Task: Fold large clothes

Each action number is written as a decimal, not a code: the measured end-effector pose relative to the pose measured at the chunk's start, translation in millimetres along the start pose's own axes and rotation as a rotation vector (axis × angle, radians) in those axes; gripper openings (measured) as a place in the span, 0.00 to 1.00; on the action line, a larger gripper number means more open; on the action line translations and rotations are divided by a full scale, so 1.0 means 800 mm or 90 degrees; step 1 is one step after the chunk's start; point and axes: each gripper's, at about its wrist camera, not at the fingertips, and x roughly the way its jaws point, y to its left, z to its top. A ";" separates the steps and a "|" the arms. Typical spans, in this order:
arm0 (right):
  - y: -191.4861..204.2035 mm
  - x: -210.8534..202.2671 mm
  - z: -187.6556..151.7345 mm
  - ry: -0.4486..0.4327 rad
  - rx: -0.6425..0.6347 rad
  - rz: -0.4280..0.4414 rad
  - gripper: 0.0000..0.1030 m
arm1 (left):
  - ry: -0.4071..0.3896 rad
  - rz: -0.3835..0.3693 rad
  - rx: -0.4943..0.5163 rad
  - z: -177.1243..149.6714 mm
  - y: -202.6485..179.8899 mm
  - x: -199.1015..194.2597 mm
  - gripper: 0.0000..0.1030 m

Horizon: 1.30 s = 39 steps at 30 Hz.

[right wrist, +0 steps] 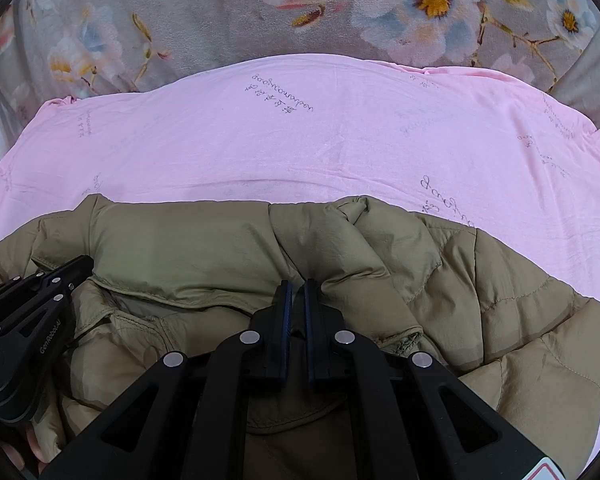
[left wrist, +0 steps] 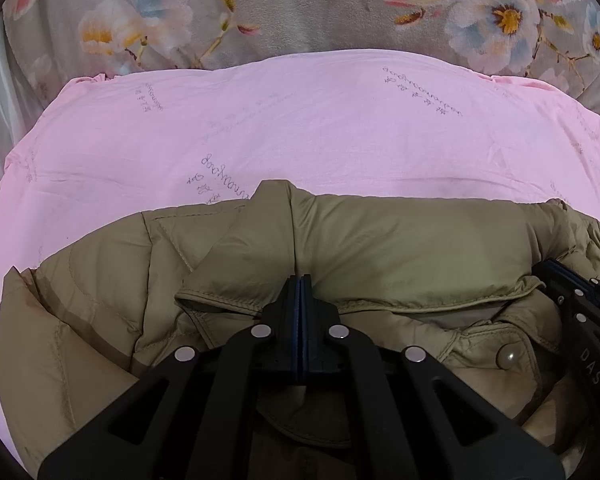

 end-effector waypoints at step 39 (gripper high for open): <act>-0.169 -0.352 -0.384 0.041 0.150 0.087 0.61 | 0.028 -0.106 -0.170 -0.297 0.216 -0.299 0.62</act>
